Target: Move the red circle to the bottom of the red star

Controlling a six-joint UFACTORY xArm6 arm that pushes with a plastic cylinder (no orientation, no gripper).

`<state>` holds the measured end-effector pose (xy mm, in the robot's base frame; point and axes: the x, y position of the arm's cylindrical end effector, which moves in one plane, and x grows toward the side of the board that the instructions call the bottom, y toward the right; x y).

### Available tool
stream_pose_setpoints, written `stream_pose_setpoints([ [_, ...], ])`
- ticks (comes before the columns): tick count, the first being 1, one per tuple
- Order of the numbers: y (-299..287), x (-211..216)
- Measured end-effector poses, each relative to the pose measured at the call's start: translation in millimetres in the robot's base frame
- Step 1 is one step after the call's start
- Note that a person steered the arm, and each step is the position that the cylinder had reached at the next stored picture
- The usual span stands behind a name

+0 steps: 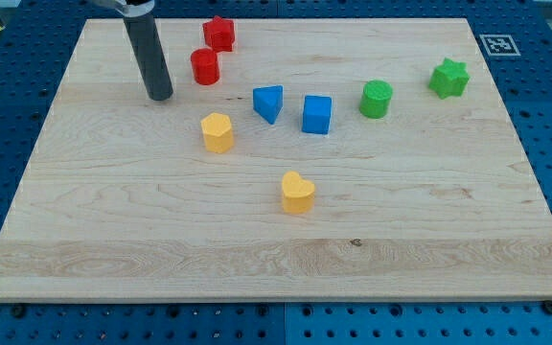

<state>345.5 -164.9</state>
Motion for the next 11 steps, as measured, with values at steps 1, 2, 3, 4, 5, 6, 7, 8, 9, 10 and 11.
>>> stream_pose_setpoints([
  [1, -1.3, -23.6],
  [2, -1.2, -32.5],
  [3, 5.0, -32.5],
  [4, 8.4, -32.5],
  [5, 16.6, -32.5],
  [6, 26.4, -36.7],
  [7, 36.3, -37.2],
  [8, 42.8, -37.2],
  [9, 45.6, -37.2],
  [10, 38.6, -37.2],
  [11, 21.9, -37.1],
])
